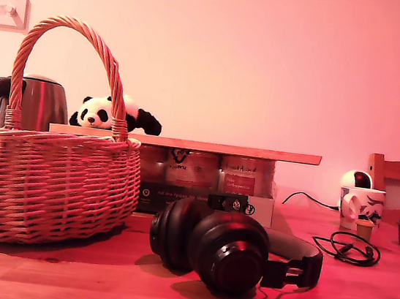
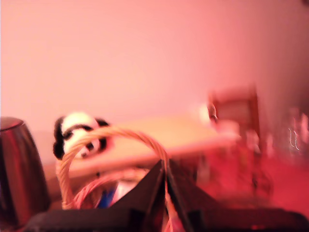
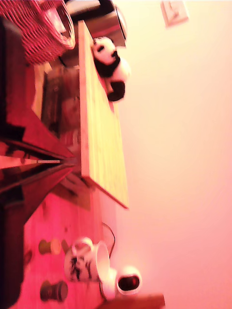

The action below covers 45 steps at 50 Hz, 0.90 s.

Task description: Pick up the straw basket and place it on the shelf behind you

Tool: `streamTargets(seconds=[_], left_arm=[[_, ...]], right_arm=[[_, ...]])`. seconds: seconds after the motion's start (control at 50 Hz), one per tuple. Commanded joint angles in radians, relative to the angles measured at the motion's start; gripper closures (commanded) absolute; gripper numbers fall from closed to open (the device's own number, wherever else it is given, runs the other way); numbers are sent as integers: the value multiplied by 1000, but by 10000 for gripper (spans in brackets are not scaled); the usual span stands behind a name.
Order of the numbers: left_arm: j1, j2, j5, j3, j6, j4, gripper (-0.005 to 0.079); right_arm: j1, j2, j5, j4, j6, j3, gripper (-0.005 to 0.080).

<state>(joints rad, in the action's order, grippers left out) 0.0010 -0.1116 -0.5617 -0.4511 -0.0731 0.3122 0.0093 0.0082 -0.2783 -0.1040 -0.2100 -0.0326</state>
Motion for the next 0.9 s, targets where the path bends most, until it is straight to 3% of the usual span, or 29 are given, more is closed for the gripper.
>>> streamTargets(seconds=[0.0,0.04,0.08,0.1,0.16,0.18,0.22,0.24,0.38,0.44,0.46,0.56,0.62,0.88], left_arm=[[2,-72,-29,-44,125,55,761],[3,-115,-43,-82,223,89,761],[2,-163,-50,-123,223,123,761],[2,-184,-51,-142,360,139,761],[2,-259,-48,-204,380,190,761],[2,-282,-45,-223,515,205,761],[-6,-327,-30,-261,515,232,761],[-10,-347,-22,-277,644,244,761],[-31,-480,21,-364,950,294,750],[-40,-526,19,-381,950,293,711],[-44,-546,16,-386,1029,291,675],[-68,-628,-3,-393,1056,257,418],[-83,-670,-1,-393,1063,224,321],[-173,-752,34,-393,1115,26,239]], right_arm=[[11,-6,-2,-8,-3,-16,765],[11,-6,-3,-8,-3,-16,765],[11,-6,-4,-8,-3,-16,765],[11,-6,-4,-8,-3,-16,765],[11,-6,-4,-8,-3,-16,765],[11,-6,-4,-8,-3,-16,765],[11,-6,-4,-8,-3,-16,765],[11,-6,-4,-8,-3,-16,765],[11,-6,-4,-8,-4,-16,765],[11,-6,-4,-8,-3,-16,765],[11,-6,-4,-8,-4,-16,765],[11,-6,-4,-7,-3,-16,765],[11,-6,-4,-6,-3,-15,765],[11,-6,-4,-1,-4,-16,765]])
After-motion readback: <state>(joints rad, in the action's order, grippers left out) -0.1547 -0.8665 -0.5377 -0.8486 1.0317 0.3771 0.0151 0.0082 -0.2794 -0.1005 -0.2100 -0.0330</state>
